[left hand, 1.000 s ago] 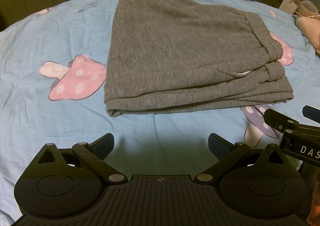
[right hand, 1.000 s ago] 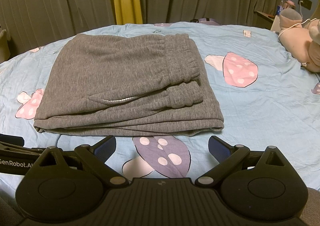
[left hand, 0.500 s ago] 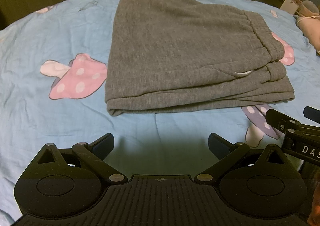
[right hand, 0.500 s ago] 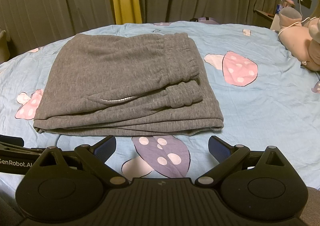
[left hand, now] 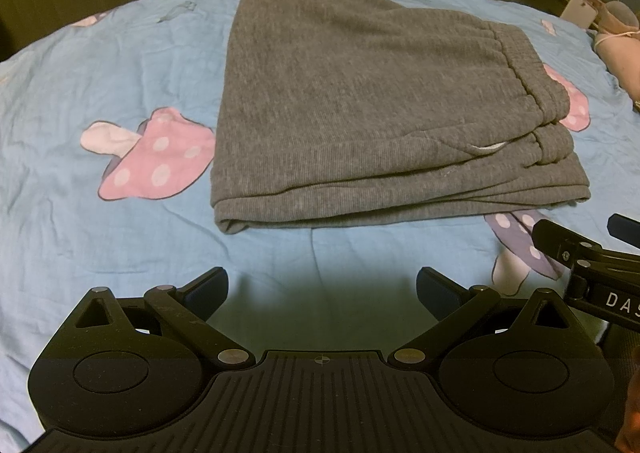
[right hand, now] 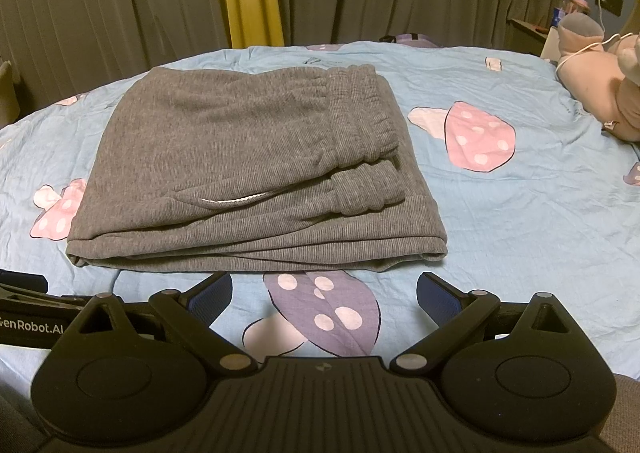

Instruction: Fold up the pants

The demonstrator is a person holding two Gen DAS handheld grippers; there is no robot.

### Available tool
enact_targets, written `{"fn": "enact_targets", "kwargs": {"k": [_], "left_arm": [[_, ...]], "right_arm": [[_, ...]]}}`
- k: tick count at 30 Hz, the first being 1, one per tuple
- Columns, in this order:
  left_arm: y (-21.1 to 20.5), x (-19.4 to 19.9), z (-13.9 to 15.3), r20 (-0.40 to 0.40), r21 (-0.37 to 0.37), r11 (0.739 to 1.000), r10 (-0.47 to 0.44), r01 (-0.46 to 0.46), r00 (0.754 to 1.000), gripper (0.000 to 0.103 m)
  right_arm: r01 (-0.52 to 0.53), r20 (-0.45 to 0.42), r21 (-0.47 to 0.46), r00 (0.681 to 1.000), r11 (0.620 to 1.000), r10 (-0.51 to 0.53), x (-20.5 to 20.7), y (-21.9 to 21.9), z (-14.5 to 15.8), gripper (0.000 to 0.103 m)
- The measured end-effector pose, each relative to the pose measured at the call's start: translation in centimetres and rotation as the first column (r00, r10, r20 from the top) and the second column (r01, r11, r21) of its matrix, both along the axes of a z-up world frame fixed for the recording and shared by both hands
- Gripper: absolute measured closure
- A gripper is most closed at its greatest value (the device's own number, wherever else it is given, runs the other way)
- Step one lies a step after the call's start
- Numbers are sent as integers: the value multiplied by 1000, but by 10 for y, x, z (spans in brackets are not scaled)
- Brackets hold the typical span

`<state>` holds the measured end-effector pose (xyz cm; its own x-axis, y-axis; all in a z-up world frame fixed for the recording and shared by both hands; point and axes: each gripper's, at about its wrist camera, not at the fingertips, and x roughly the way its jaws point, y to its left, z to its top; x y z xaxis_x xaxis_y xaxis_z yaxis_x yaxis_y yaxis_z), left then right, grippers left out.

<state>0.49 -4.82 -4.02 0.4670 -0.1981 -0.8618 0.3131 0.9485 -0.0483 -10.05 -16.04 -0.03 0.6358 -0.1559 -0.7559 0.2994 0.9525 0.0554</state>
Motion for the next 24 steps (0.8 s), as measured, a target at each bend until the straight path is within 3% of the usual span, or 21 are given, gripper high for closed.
{"fn": "enact_targets", "kwargs": {"k": [24], "left_arm": [[-5, -5, 4, 45, 22, 999, -26, 25, 999, 0]], "right_arm": [[6, -4, -4, 1000, 1000, -6, 0, 2, -2, 4]]}}
